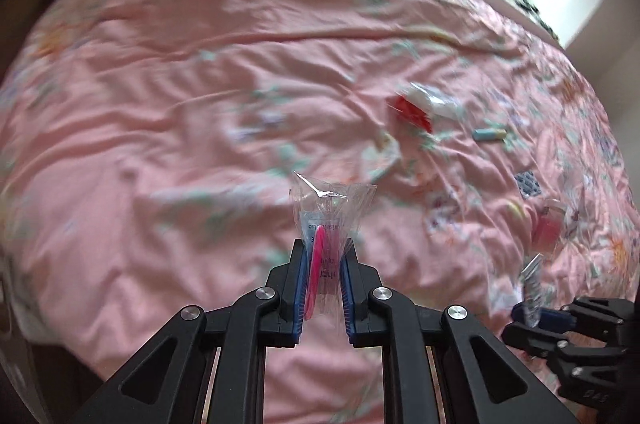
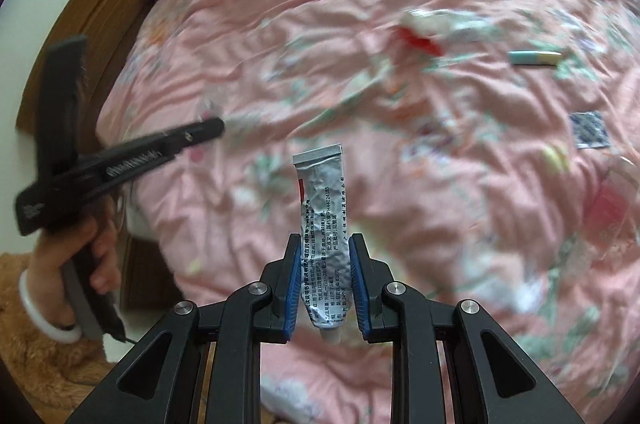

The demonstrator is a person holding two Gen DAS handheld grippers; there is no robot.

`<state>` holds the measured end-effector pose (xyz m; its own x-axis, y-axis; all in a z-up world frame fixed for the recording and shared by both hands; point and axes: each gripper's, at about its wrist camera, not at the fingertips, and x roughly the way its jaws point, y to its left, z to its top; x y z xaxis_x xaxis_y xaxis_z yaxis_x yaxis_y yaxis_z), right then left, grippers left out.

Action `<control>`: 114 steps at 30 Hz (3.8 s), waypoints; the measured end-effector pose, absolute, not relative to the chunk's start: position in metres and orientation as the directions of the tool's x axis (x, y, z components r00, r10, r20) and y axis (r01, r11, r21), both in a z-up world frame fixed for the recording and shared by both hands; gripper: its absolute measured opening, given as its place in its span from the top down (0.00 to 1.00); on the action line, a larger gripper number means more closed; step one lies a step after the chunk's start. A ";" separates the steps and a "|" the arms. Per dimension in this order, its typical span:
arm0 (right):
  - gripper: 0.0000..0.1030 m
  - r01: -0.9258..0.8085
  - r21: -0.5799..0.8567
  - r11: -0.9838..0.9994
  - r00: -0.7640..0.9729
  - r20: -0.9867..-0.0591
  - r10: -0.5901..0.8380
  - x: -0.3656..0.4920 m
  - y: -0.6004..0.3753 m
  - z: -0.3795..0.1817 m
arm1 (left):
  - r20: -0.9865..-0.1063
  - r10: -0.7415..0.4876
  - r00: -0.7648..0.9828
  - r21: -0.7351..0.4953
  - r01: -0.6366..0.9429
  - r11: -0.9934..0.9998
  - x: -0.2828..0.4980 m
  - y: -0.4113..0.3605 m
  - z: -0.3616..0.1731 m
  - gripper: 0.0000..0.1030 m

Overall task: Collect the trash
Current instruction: 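Carry the ointment tube and nail file packet in both grippers over the bin, then open the left gripper over the bin while the right gripper releases the ointment tube, then move both tools back over the bed toward the glass cup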

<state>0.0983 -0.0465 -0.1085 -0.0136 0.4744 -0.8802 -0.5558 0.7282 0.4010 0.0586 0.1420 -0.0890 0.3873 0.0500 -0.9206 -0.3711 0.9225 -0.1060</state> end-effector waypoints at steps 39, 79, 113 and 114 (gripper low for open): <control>0.78 -0.905 0.426 -0.001 -0.419 -0.889 0.185 -0.196 0.177 -0.107 | -0.978 0.016 0.207 -0.208 -0.972 -0.108 -0.459 0.273 -0.291 0.84; 0.76 -0.883 0.429 -0.190 -0.395 -0.898 -0.193 -0.406 0.310 -0.365 | -0.948 0.156 -0.276 0.269 -0.961 -0.063 -0.549 0.223 -0.251 0.10; 0.00 -0.387 0.382 0.839 0.219 -0.846 0.486 0.078 -0.040 -0.059 | -0.905 0.162 0.393 0.030 -0.321 0.946 0.018 0.163 -0.076 0.07; 0.00 -0.320 0.384 0.866 0.250 -0.848 0.468 0.088 -0.063 -0.058 | -0.907 0.135 0.400 0.027 -0.266 0.964 0.039 0.151 -0.075 0.07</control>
